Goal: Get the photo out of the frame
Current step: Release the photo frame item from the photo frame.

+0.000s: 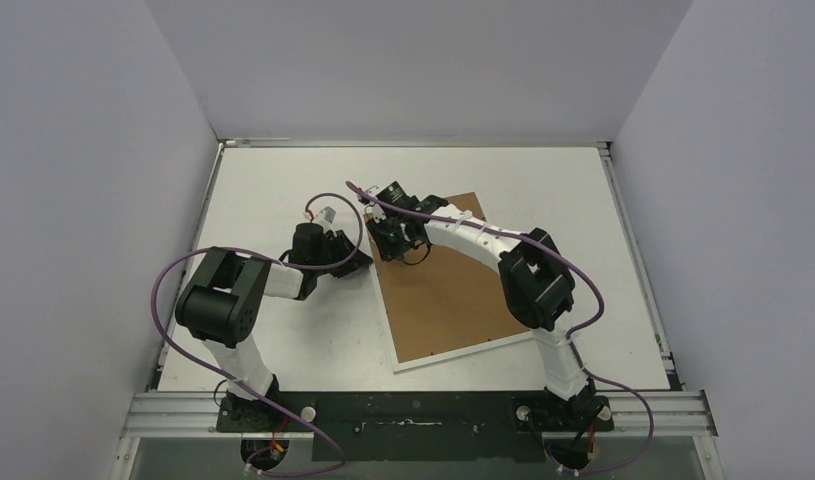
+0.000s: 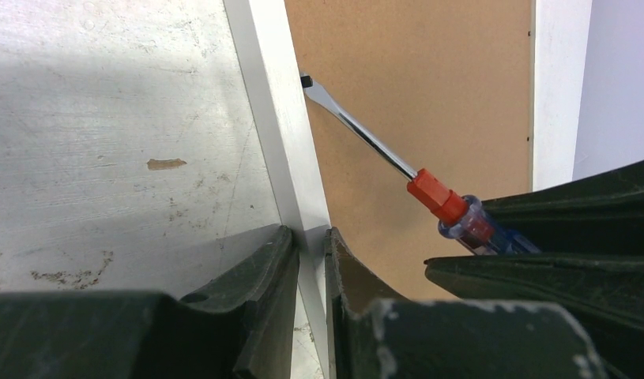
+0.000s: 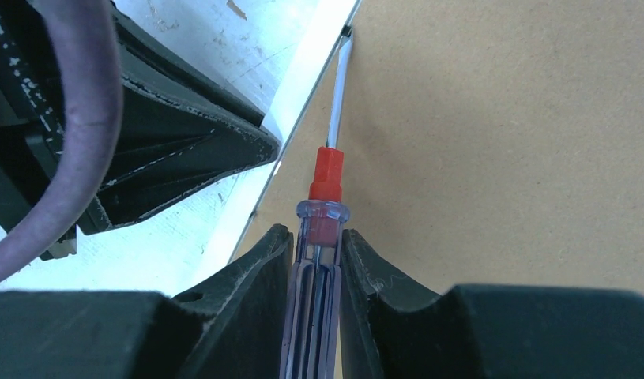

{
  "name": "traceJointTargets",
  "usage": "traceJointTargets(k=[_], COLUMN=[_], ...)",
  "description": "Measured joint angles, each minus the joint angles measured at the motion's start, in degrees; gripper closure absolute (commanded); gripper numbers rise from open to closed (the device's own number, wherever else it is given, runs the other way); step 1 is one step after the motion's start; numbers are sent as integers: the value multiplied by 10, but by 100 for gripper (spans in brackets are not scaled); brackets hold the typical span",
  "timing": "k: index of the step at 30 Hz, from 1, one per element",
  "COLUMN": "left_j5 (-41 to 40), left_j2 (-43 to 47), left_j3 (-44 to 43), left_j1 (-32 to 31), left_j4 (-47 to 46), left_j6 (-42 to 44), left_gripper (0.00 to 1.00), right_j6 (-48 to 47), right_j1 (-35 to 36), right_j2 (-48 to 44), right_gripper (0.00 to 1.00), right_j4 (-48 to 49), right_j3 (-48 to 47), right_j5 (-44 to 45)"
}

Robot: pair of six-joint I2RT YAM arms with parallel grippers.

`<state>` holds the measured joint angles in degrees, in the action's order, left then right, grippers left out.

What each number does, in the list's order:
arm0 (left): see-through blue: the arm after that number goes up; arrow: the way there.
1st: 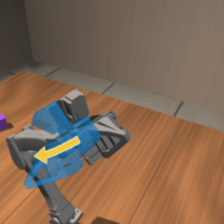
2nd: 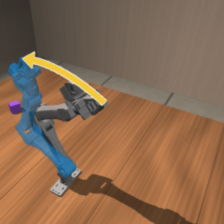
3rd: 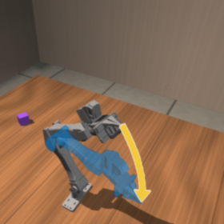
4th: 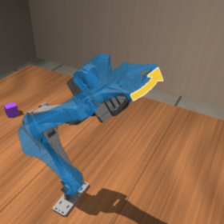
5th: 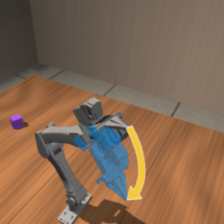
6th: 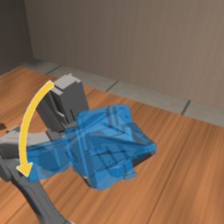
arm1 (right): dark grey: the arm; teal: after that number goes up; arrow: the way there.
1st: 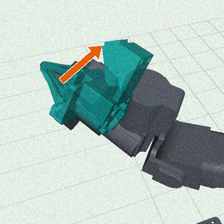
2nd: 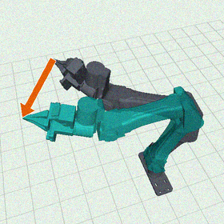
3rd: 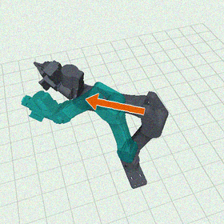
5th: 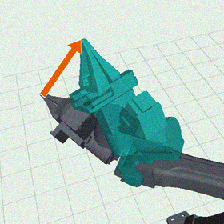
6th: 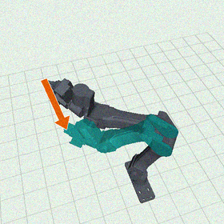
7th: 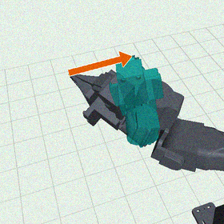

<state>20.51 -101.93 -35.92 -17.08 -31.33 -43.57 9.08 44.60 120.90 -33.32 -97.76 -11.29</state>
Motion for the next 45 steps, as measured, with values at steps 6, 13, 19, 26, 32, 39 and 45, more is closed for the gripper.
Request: traceJointTargets(k=[6,13,19,26,32,39,45], left_j5=[1,2,2,2,0,-2,12], left_j2=[0,0,0,0,21,122,298], left_j3=[3,6,9,10,18,47,88], left_j1=[2,3,3,3,1,-5,-5], left_j4=[-4,-8,-13,-15,4,114,158], left_j6=[-4,-8,-10,-12,-10,-5,-27], left_gripper=[87,87,87,83,69,59,45], right_j6=[-1,-8,-21,-35,-24,28,76], right_j1=[14,30,36,39,33,-17,-83], right_j2=[8,8,8,8,-47,-220,-360], right_gripper=[100,100,100,100,100,100,100], right_j4=[-19,-27,-39,-49,-2,98,164], right_j3=[-16,-21,-28,-40,40,200,320], right_j5=[20,54,65,78,35,-72,-87])
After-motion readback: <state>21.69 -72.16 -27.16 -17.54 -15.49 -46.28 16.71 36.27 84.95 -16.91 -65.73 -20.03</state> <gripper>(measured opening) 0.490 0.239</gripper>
